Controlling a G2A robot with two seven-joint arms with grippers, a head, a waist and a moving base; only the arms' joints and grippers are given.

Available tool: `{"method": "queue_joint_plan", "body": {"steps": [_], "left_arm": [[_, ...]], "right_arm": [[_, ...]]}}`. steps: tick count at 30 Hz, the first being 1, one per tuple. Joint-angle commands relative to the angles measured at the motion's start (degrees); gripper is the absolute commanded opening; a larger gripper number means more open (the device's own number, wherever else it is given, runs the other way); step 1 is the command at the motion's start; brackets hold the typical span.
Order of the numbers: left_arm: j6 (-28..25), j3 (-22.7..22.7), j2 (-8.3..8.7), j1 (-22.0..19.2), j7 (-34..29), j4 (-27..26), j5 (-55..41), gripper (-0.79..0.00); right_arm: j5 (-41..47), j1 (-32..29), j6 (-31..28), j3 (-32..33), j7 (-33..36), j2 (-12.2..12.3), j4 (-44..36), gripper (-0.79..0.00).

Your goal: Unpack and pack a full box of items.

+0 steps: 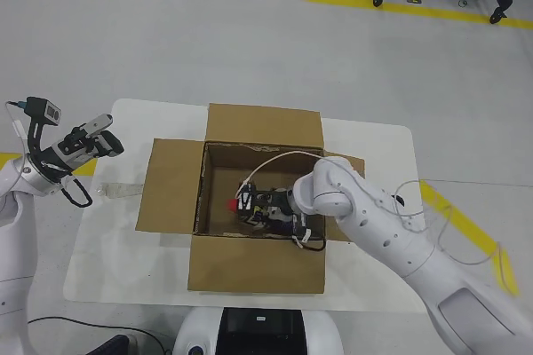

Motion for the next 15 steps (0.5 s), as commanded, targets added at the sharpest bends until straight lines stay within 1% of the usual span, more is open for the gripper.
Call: {"method": "queue_joint_plan", "body": {"steps": [1,2,3,4,5,6,11,15], "left_arm": [[0.0,0.0,0.0,0.0,0.0,0.0,0.0,0.0],[0.0,0.0,0.0,0.0,0.0,0.0,0.0,0.0],[0.0,0.0,0.0,0.0,0.0,0.0,0.0,0.0],[0.0,0.0,0.0,0.0,0.0,0.0,0.0,0.0],[0.0,0.0,0.0,0.0,0.0,0.0,0.0,0.0],[0.0,0.0,0.0,0.0,0.0,0.0,0.0,0.0],[0.0,0.0,0.0,0.0,0.0,0.0,0.0,0.0],[0.0,0.0,0.0,0.0,0.0,0.0,0.0,0.0]], "right_arm": [[0.5,0.6,0.1,-0.8,0.6,-0.4,0.9,-0.785],[0.9,1.0,0.3,-1.3,0.6,-0.6,1.4,-0.665],[1.3,1.3,0.5,-1.5,0.3,-0.9,1.8,-0.459],[1.7,1.5,0.7,-1.7,-0.3,-1.1,2.4,-0.323],[1.8,1.7,0.7,-2.0,-0.7,-1.3,2.9,-0.139],[2.0,1.9,0.5,-2.2,-1.0,-1.5,3.4,0.0],[2.4,2.5,-0.1,-3.2,-2.5,-2.2,5.4,0.0],[2.3,2.3,-1.0,-2.3,-6.1,-2.1,5.7,0.0]]}}
